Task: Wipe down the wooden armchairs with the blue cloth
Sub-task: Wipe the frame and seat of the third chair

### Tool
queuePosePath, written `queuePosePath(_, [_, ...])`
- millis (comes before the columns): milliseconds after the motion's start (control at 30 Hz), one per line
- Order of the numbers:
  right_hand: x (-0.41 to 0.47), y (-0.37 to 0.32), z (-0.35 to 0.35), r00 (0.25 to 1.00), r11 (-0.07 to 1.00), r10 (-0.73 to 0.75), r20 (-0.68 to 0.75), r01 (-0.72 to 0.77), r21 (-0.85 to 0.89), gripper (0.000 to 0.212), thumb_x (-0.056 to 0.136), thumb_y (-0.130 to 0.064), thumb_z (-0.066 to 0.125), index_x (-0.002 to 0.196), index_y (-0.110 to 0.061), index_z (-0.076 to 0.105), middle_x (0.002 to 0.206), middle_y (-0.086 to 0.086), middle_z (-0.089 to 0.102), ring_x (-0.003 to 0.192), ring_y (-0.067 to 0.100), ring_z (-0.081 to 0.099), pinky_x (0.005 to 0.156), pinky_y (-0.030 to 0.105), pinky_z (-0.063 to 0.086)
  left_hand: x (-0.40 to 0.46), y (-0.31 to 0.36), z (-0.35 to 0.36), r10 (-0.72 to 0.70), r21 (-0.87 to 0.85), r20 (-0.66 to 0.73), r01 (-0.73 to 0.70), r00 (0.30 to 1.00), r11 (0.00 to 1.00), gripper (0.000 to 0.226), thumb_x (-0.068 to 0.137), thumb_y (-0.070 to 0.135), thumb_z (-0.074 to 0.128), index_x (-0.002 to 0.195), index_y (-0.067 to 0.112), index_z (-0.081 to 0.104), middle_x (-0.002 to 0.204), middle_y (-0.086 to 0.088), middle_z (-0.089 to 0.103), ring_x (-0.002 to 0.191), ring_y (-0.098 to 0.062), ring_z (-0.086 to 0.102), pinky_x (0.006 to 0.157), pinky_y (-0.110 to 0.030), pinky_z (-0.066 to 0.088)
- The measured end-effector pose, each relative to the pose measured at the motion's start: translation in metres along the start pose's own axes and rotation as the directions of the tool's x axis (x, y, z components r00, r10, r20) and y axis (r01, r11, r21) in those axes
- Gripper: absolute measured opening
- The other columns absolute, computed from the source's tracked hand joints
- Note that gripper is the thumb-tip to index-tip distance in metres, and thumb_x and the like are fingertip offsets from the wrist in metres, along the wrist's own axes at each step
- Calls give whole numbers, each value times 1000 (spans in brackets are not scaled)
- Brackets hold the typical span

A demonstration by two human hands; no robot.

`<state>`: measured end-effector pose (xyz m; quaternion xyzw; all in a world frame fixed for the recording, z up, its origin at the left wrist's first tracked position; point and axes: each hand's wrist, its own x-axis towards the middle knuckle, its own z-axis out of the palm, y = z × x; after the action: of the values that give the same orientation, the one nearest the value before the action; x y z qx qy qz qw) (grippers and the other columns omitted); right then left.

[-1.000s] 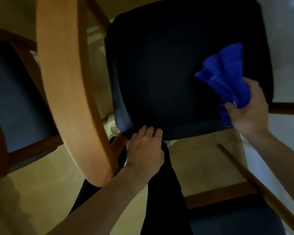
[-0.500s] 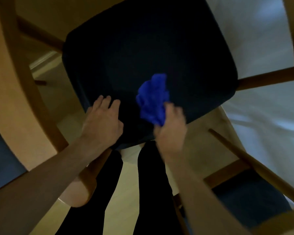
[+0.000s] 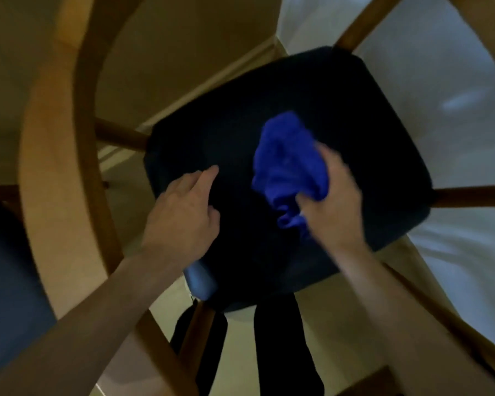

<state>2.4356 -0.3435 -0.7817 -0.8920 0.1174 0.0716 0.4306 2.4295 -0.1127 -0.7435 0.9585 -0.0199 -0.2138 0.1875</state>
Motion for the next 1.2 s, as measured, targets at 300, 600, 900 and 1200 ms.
queuePosePath(300, [91,-65,82,982,952,-155,107,177,-249,44,81,-6,65,124,-10,60,122,12,62,111,32,59,95,33,42,30,-27,-51,-56,63,-106,62,993,996,58,90,12,54,143,15,31,118,-9,56,104,-23,55,88,-40,51])
queuePosePath(600, [-86,-54,118,657,946,-167,736,318,-69,62,81,-12,66,134,-37,49,138,-21,48,113,18,45,100,34,42,29,-25,-47,-91,78,-77,97,993,992,54,92,9,51,141,20,34,114,-5,58,95,-21,58,78,-37,53])
queuePosePath(900, [-43,-100,11,813,965,-131,567,-26,260,58,71,-14,72,116,-44,52,107,-19,63,90,3,67,69,18,55,11,-5,-84,114,-364,293,1,949,931,33,94,53,44,112,32,62,98,13,67,91,-1,61,85,-31,52])
queuePosePath(1200, [-12,-218,-44,732,940,-267,627,55,336,69,54,-39,93,112,-29,56,110,-11,64,98,12,68,81,29,57,-21,-24,-219,311,-518,196,-171,930,838,26,82,32,62,107,32,67,96,11,69,89,-7,64,82,-35,54])
